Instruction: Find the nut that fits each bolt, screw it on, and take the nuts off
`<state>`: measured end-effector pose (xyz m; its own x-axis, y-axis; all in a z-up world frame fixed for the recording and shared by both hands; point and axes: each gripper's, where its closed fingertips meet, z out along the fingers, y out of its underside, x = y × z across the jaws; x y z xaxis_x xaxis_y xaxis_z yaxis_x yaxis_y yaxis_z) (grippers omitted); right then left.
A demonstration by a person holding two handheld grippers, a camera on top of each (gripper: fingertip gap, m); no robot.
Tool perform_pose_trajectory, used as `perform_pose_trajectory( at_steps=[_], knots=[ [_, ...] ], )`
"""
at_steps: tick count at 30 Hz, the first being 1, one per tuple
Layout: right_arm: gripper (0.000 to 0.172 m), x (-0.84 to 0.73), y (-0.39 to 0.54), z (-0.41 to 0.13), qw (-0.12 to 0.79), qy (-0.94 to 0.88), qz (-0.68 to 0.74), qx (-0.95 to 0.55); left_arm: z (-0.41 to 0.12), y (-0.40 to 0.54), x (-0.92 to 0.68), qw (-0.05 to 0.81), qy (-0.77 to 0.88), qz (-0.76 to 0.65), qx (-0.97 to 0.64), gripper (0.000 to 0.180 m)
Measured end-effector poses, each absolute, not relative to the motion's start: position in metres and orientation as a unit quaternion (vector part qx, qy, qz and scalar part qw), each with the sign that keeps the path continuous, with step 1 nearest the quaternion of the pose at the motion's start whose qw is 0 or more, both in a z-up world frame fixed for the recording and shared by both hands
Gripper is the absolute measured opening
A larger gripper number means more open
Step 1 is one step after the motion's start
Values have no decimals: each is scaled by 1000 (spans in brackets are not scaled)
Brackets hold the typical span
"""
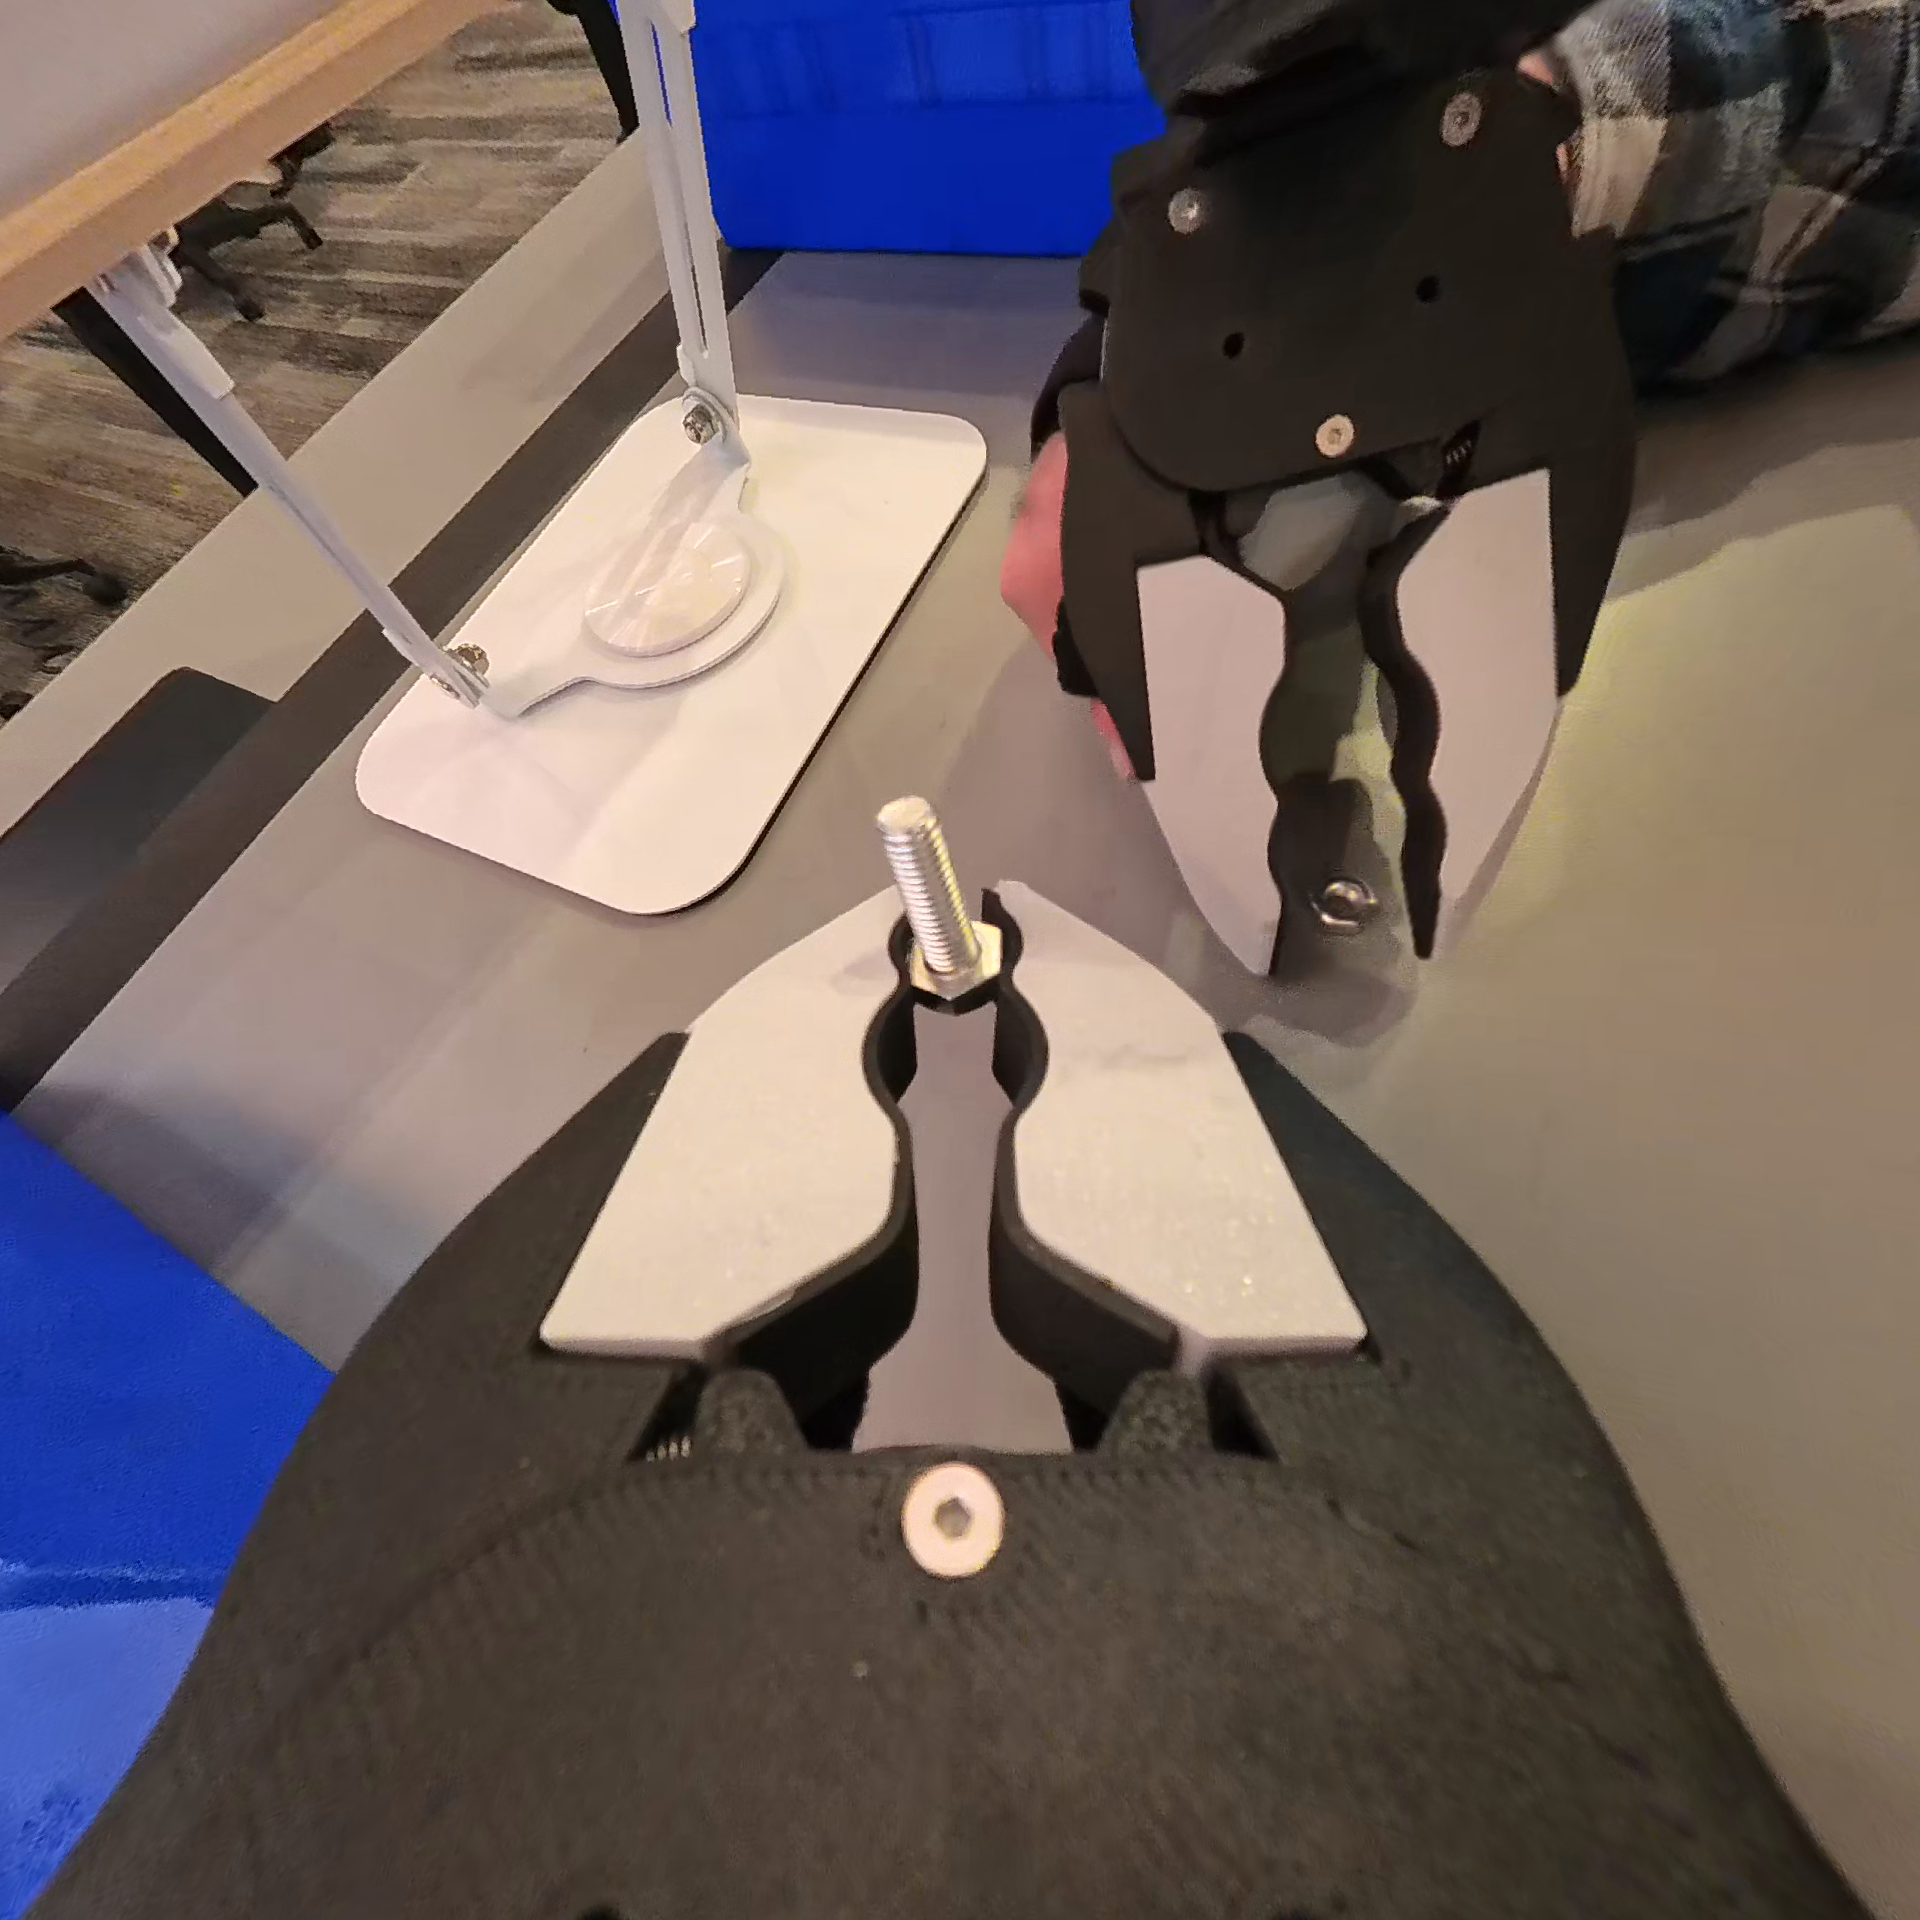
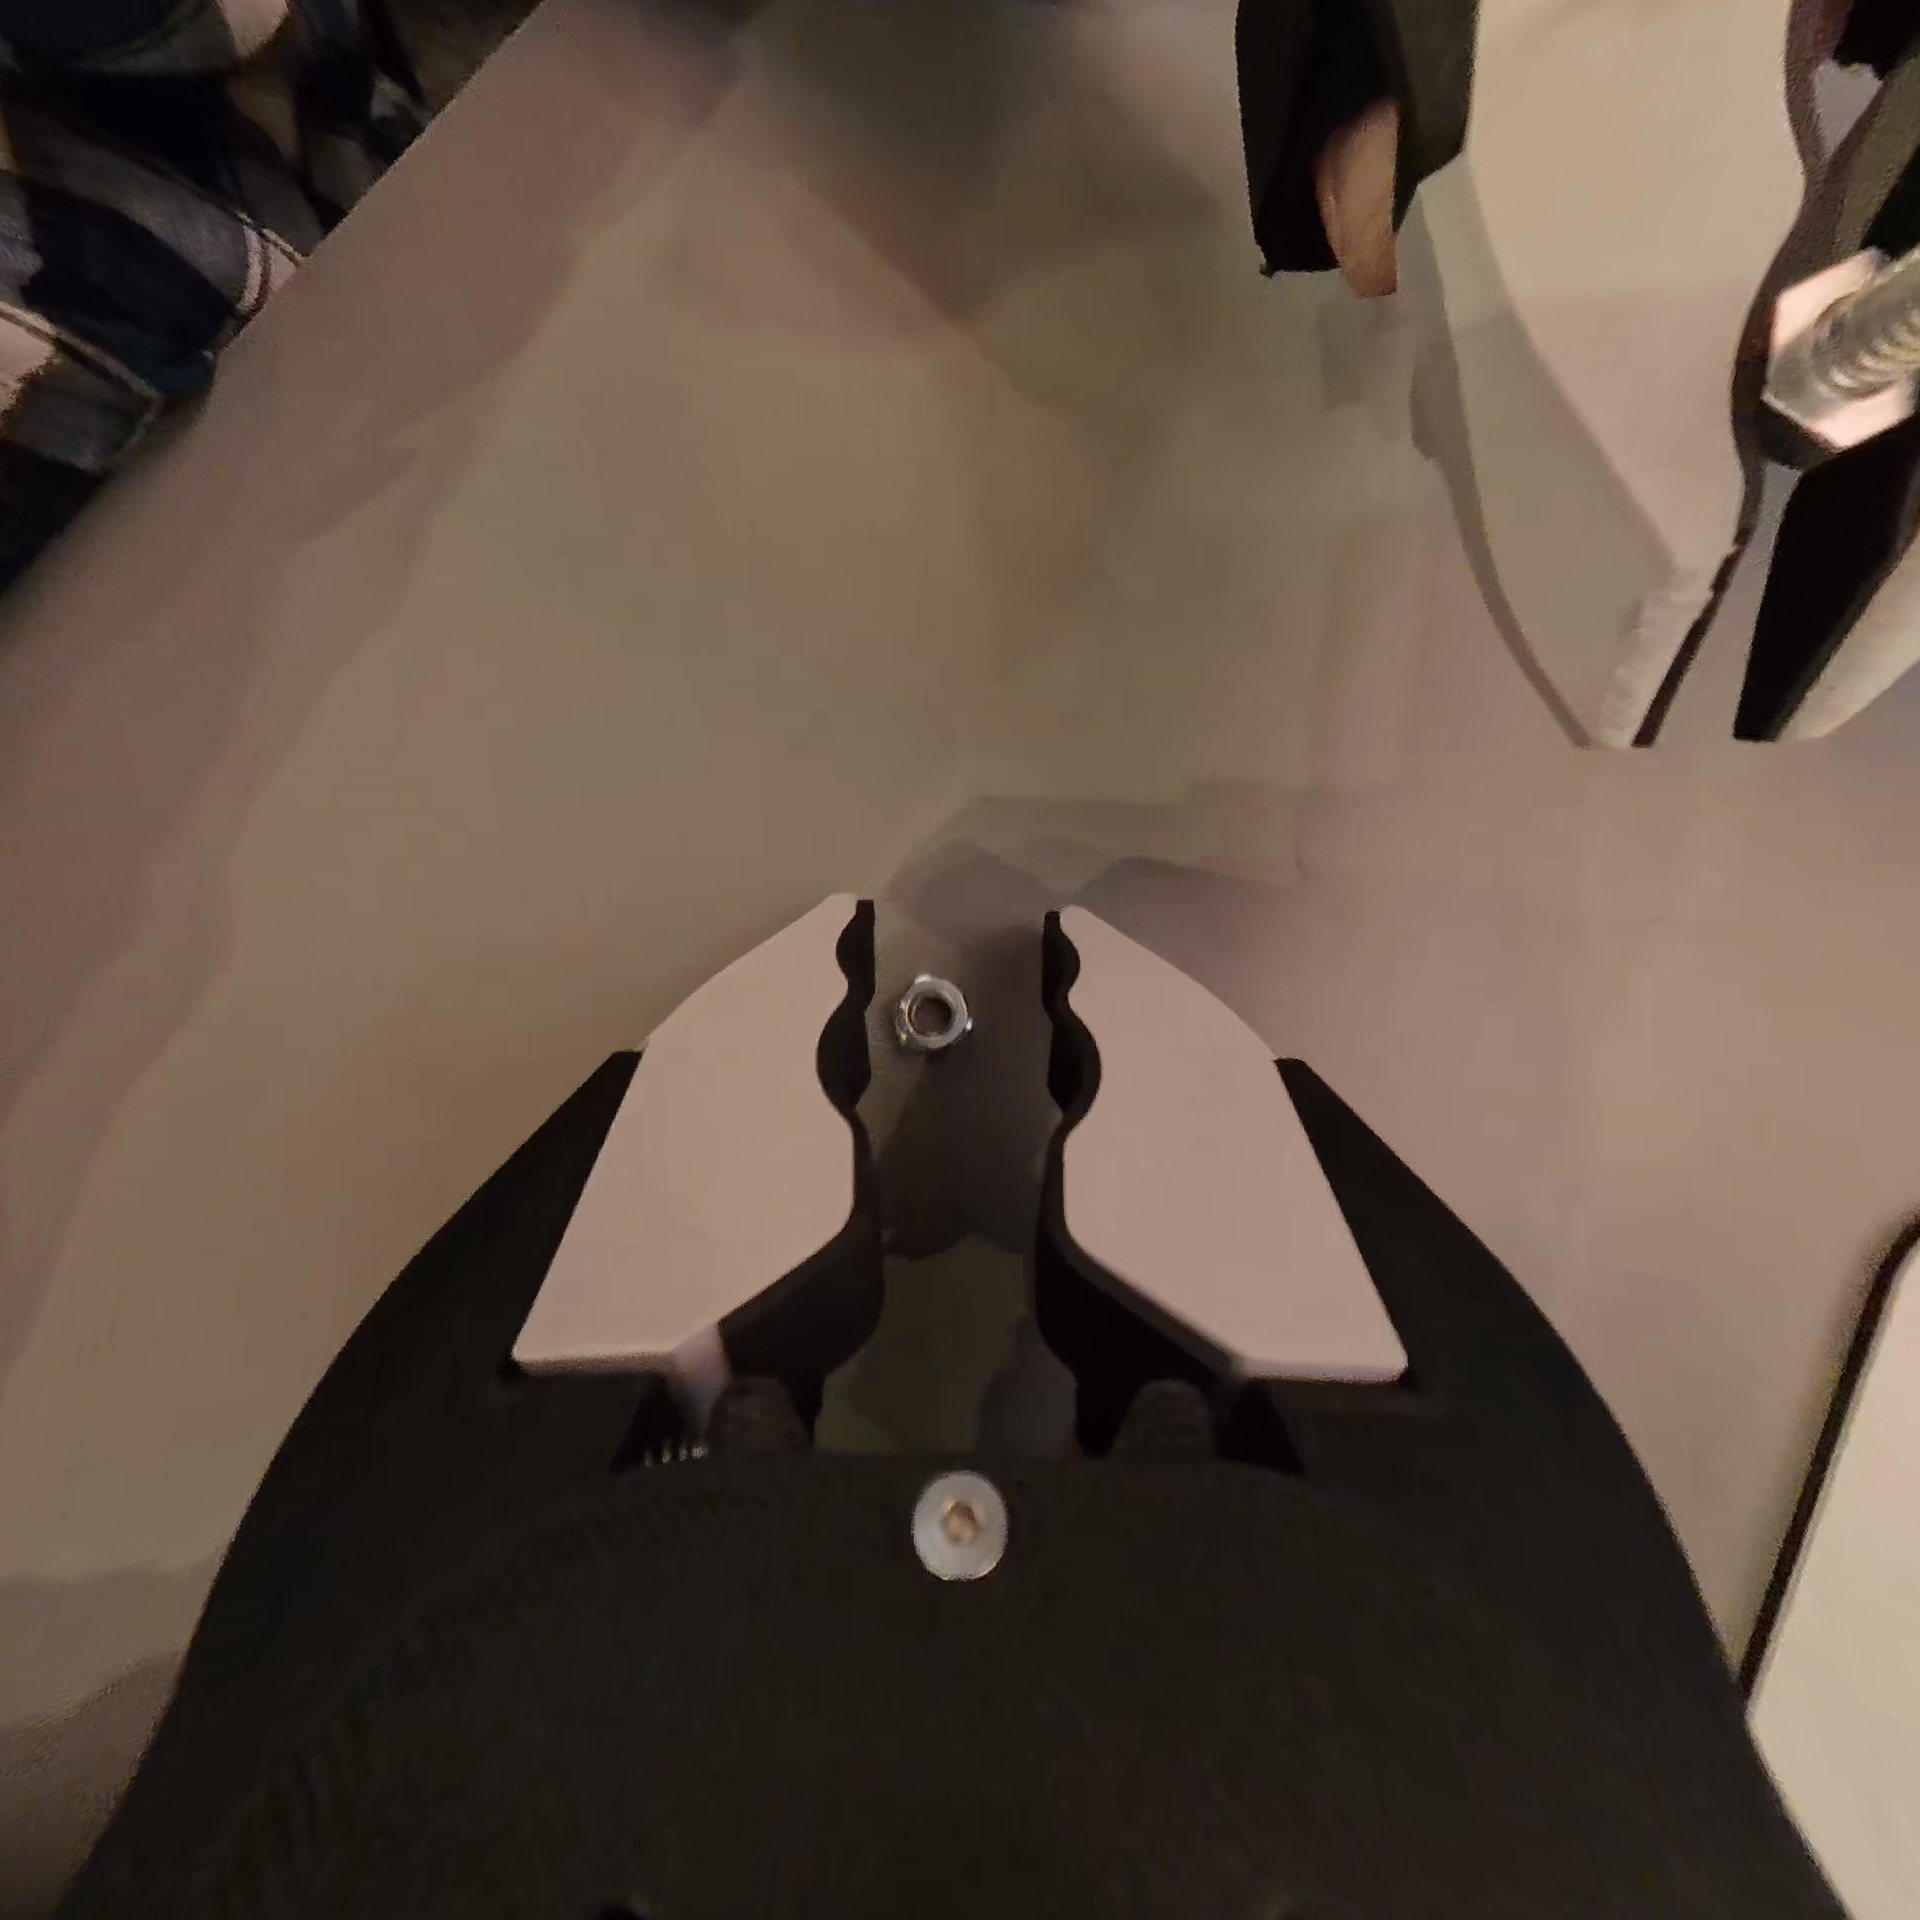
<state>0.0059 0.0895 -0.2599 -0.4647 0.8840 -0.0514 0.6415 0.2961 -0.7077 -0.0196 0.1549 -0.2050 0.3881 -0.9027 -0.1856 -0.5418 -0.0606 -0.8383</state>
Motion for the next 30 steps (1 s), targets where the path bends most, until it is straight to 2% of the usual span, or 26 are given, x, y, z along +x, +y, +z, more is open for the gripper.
perform_pose_trajectory(
  at_steps=[18, 22, 30],
  knots=[
    [24, 19, 92, -266, 163, -804, 338, -462, -208, 154, -18, 446, 518, -202, -701, 10],
    [16, 17, 93, -266, 174, -809, 330, -455, -209, 154, -17, 444, 520, -202, -701, 9],
    [18, 14, 93, -266, 166, -801, 339, -465, -210, 153, -16, 442, 523, -202, -700, 10]
  ],
)
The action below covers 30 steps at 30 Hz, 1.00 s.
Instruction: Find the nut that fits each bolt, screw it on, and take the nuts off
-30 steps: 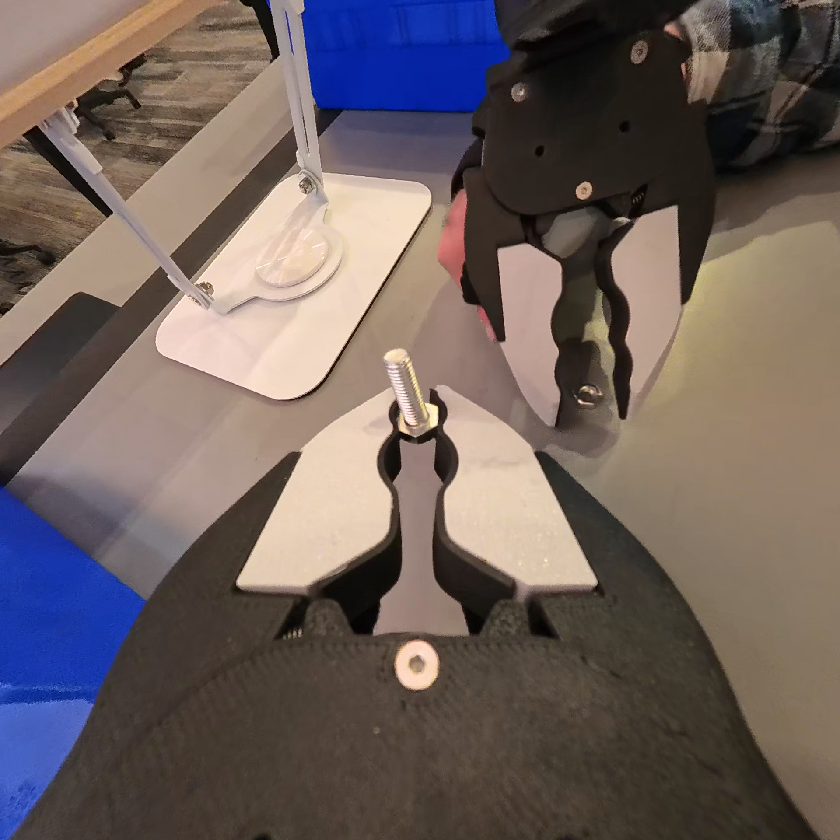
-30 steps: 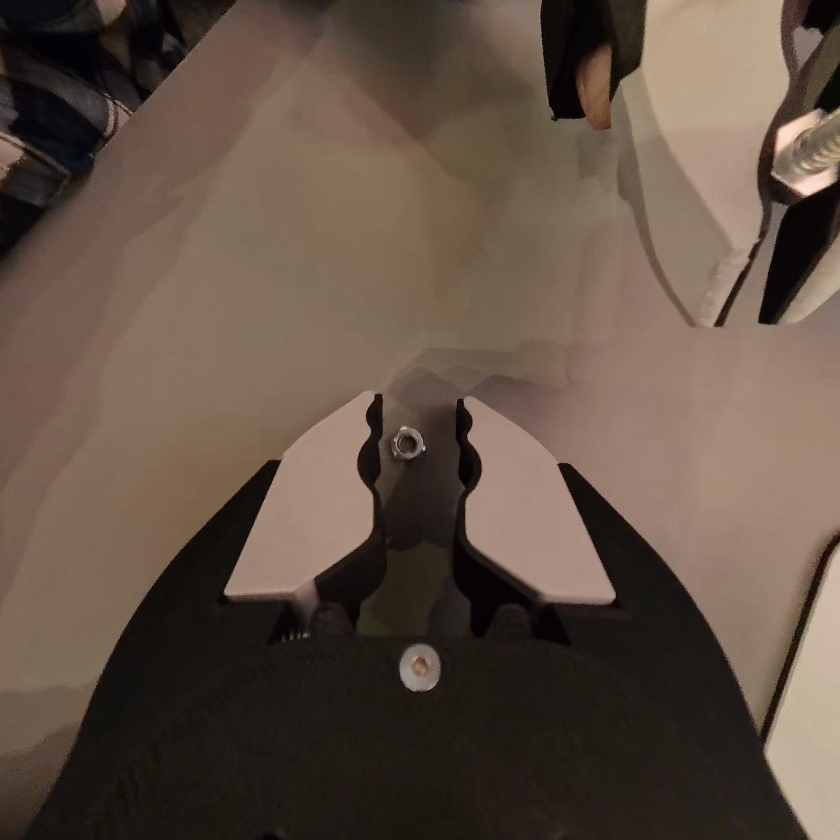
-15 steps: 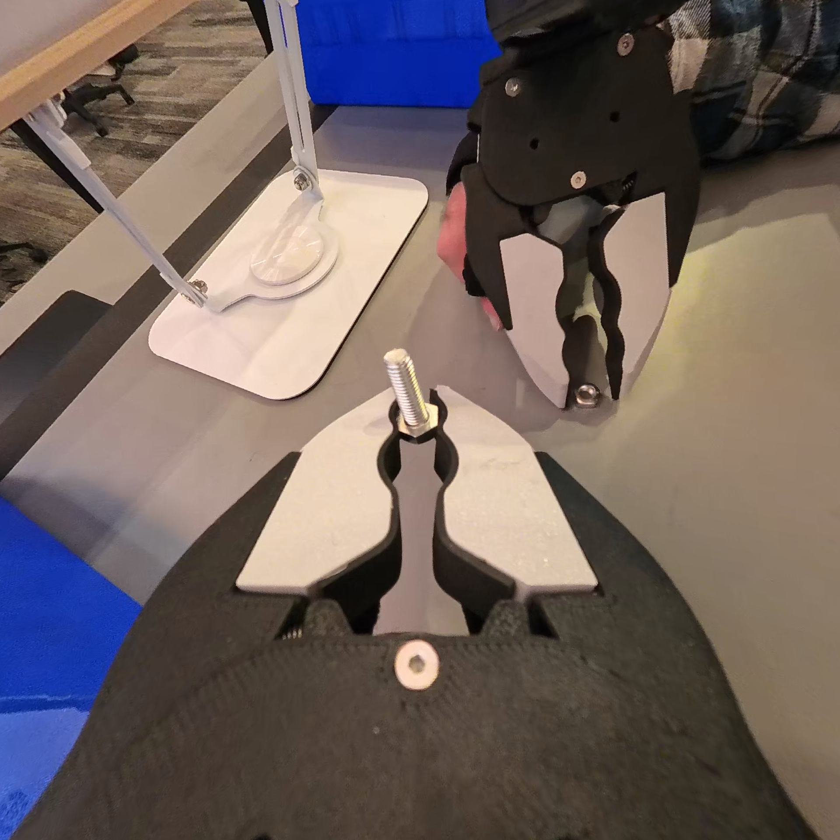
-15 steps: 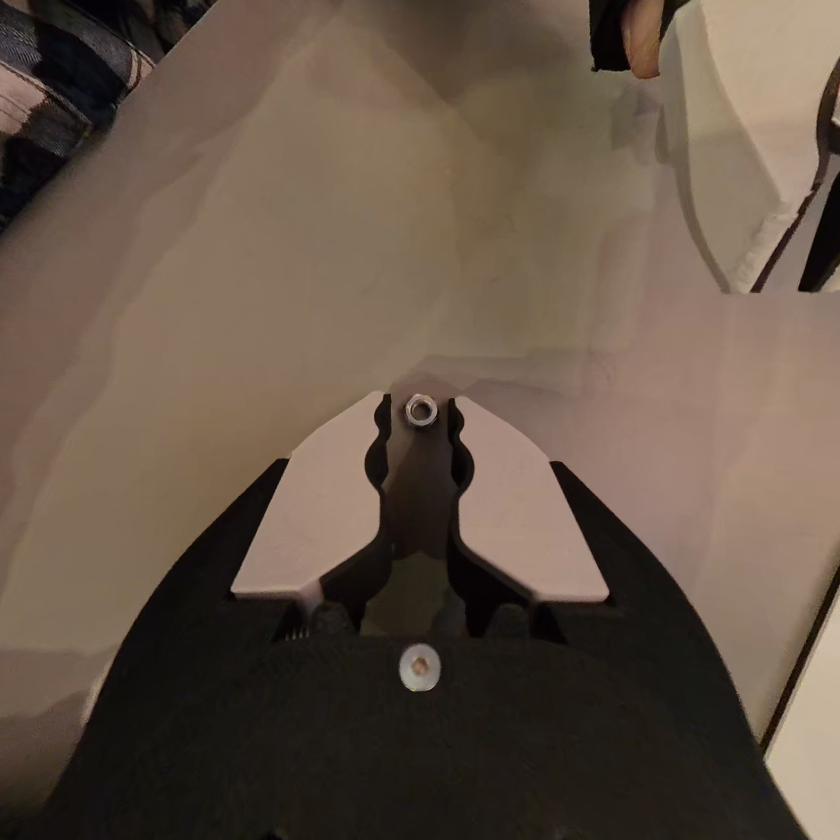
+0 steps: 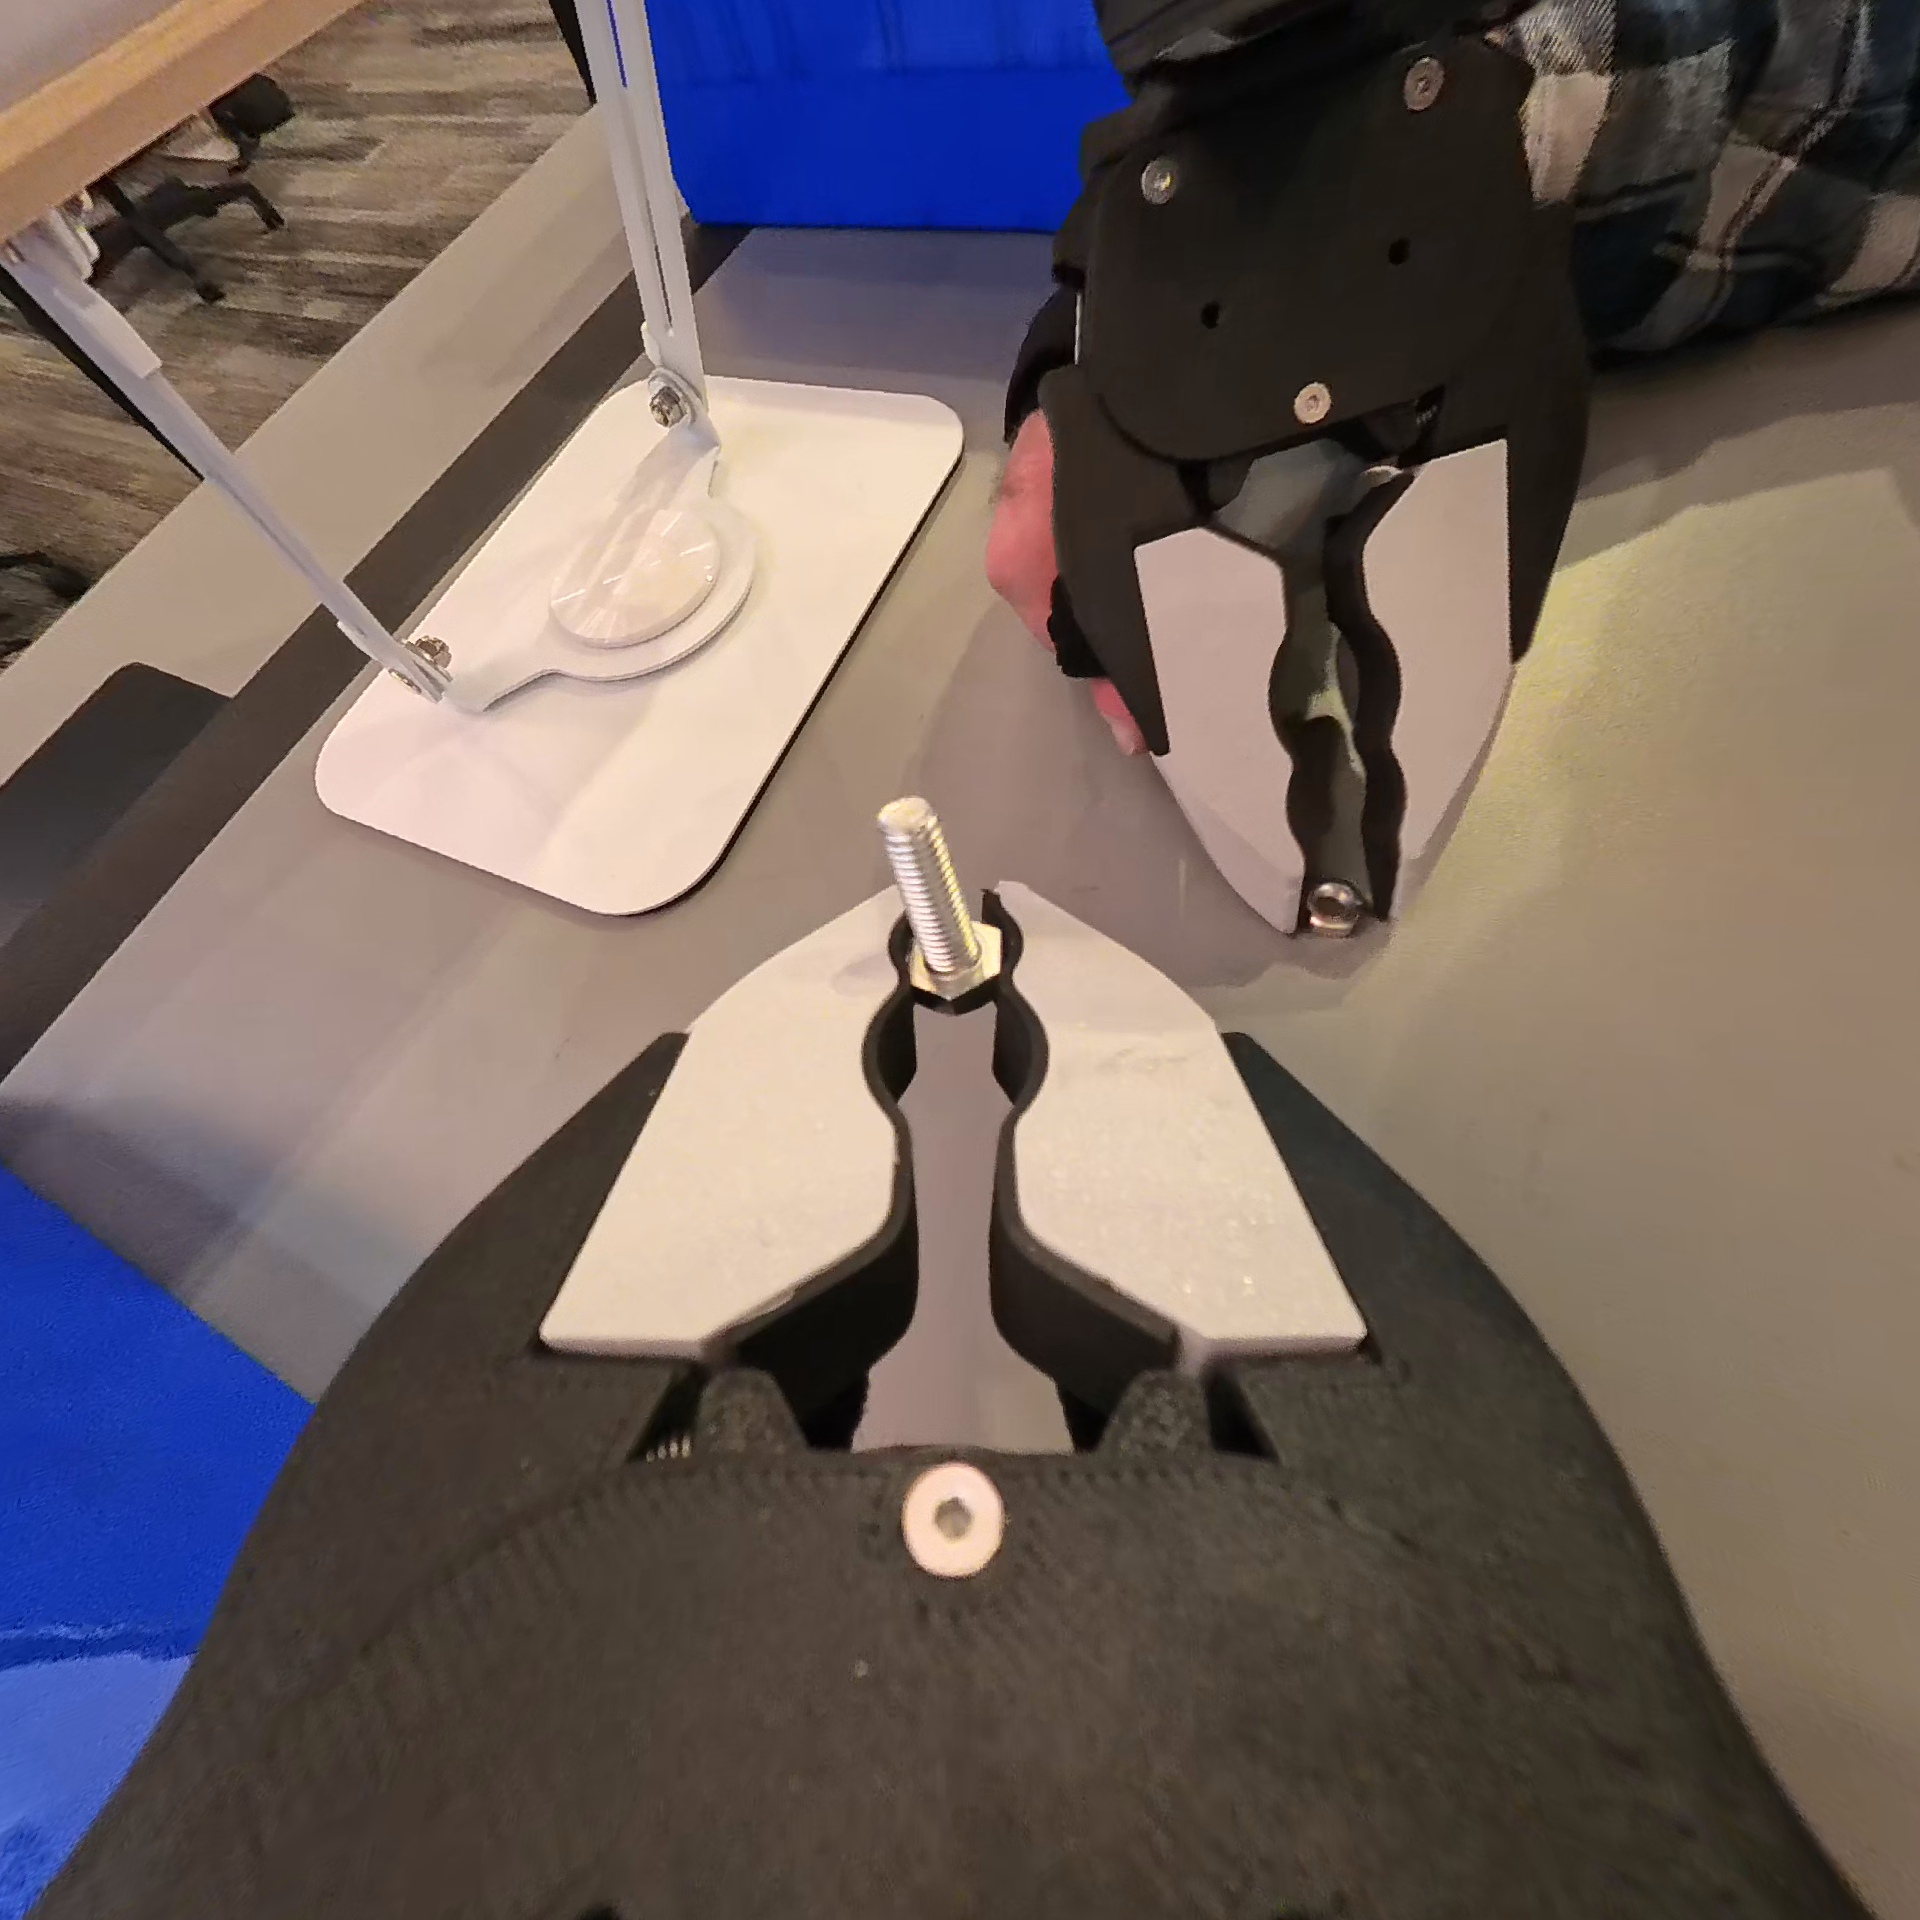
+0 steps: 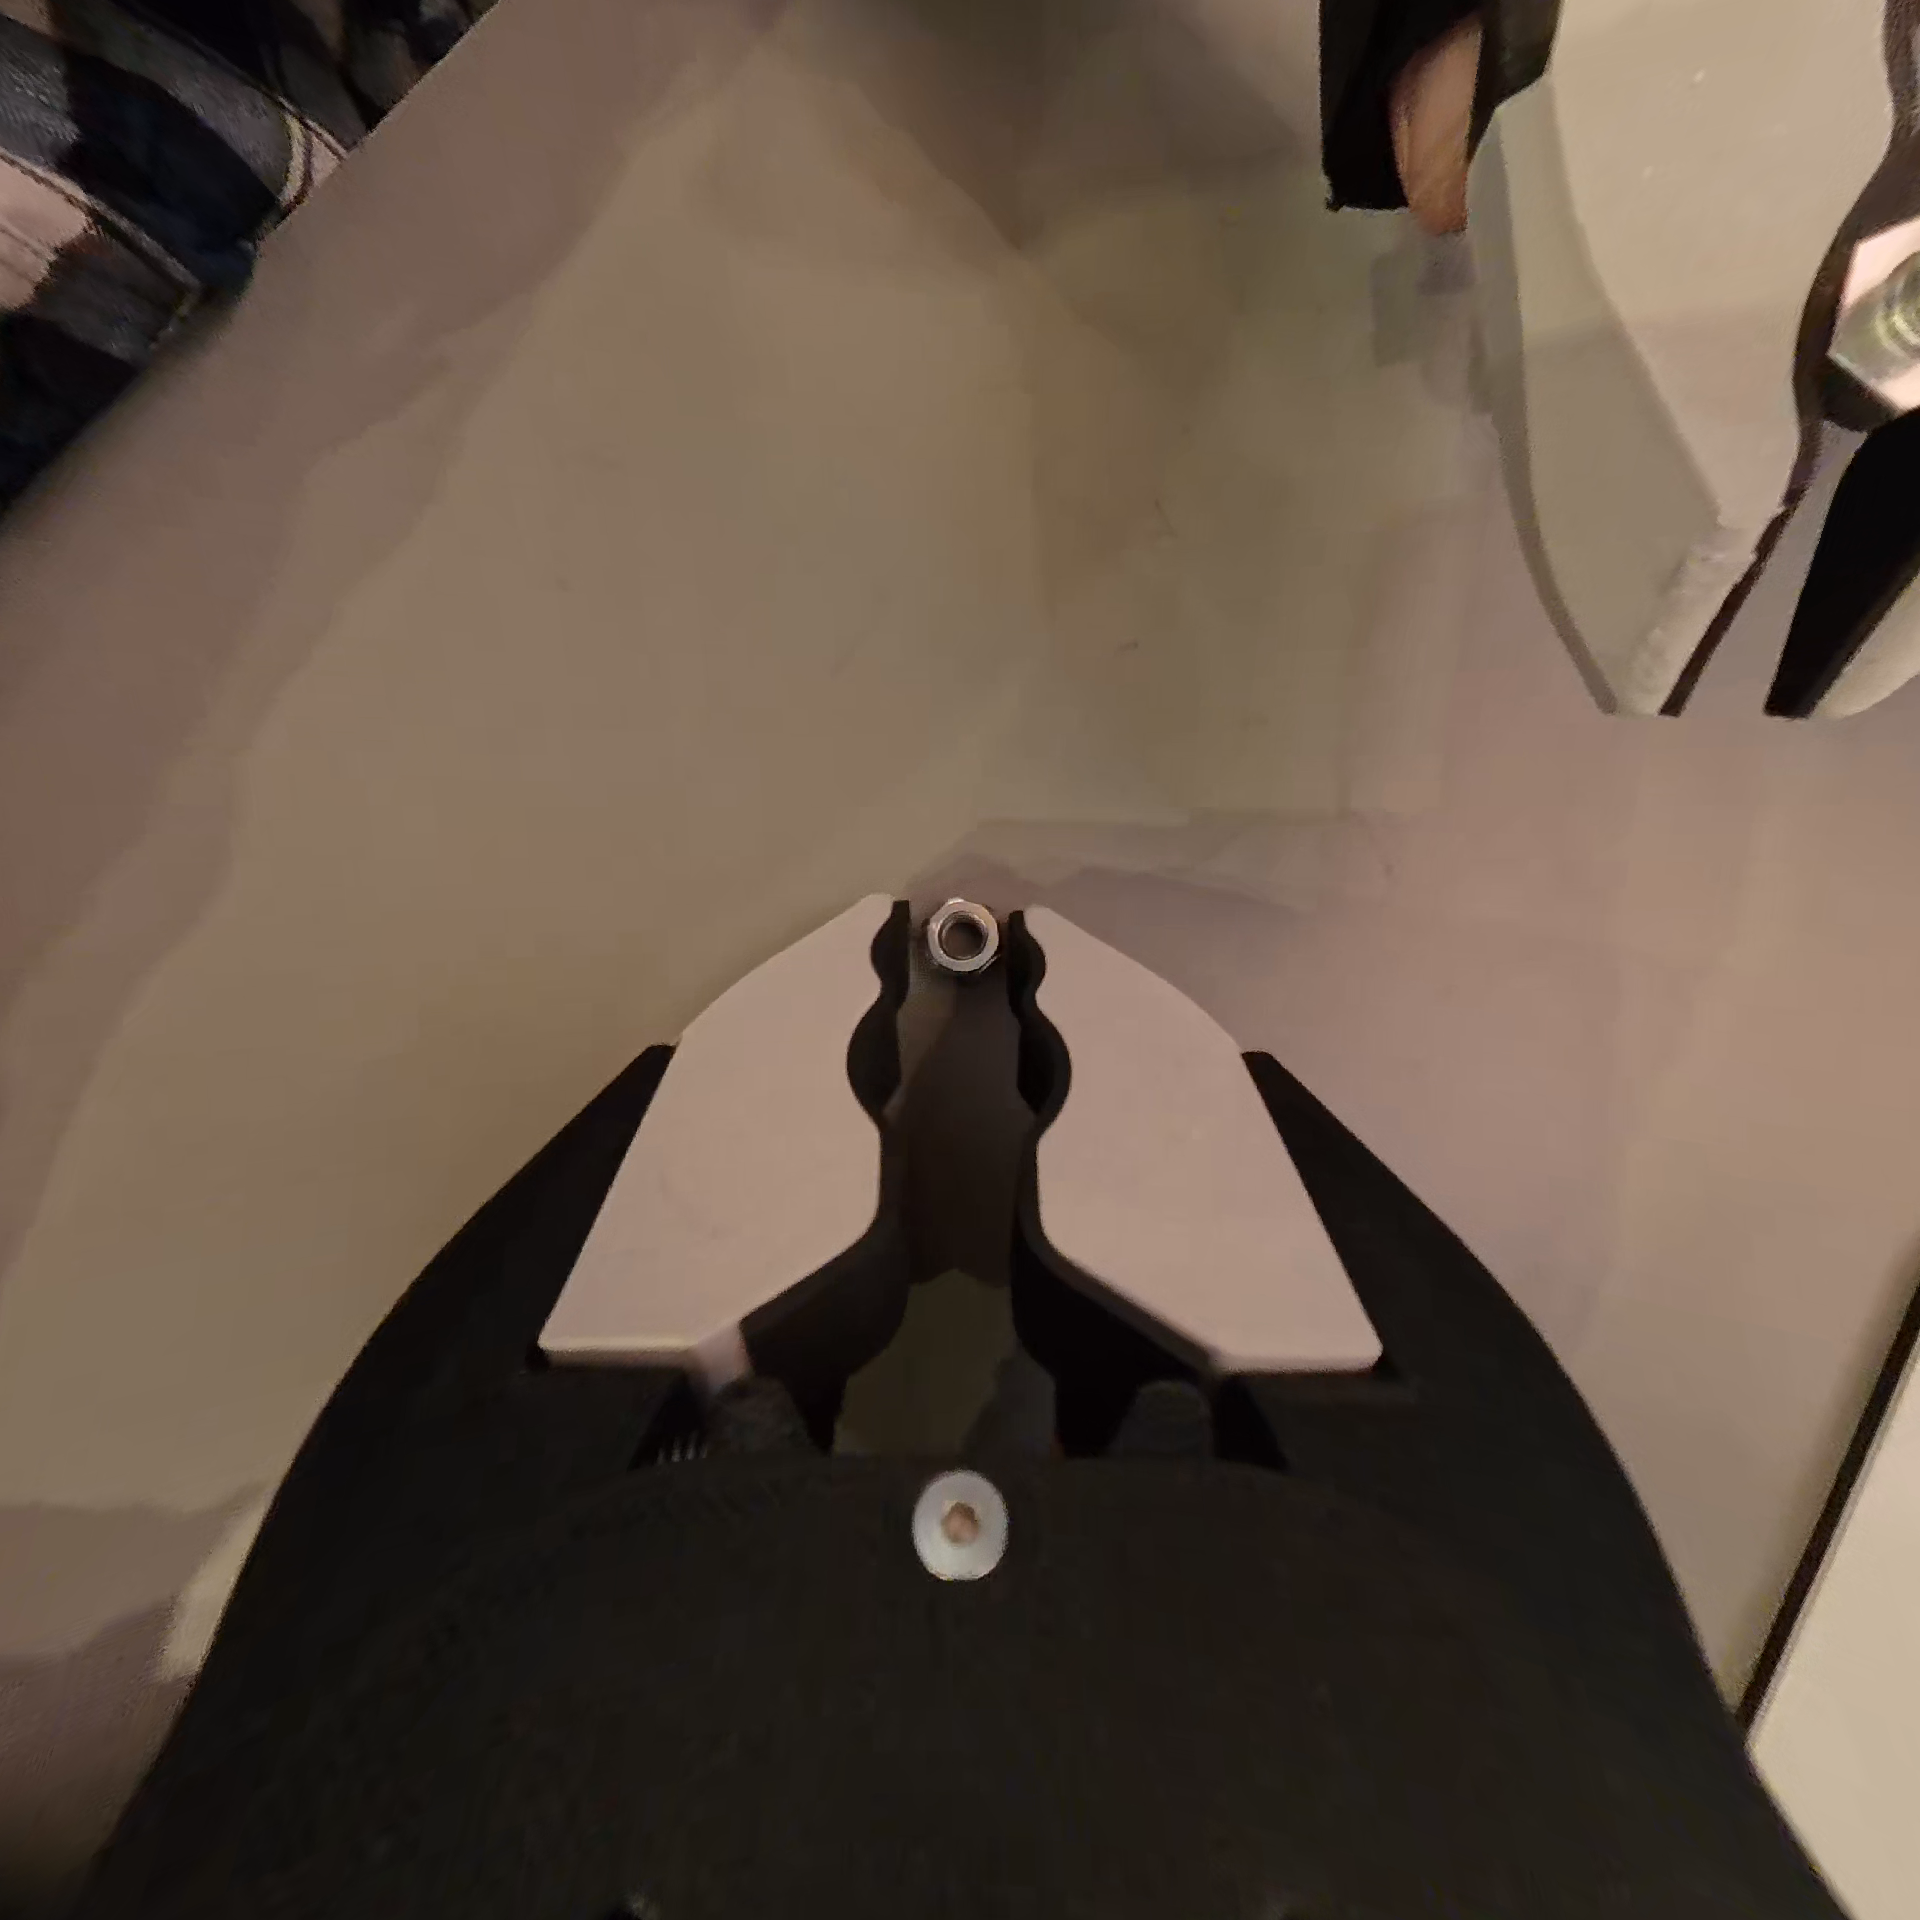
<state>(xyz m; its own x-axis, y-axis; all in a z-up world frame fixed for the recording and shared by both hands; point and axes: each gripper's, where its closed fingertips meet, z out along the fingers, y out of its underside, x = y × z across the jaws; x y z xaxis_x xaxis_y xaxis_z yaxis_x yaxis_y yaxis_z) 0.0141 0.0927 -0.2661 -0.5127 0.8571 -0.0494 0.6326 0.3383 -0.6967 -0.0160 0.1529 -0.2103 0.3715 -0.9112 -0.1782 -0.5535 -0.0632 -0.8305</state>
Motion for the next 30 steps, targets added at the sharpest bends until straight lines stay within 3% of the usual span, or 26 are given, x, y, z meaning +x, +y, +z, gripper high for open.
perform_pose_trajectory(
  at_steps=[5, 20, 30],
  knots=[
    [24, 14, 92, -266, 164, -802, 341, -463, -211, 153, -16, 440, 525, -201, -700, 10],
    [15, 14, 93, -267, 180, -804, 334, -457, -213, 152, -15, 436, 529, -199, -700, 10],
    [14, -1, 102, -237, 253, -746, 398, -469, -221, 154, -22, 428, 548, -162, -700, 10]
  ],
)
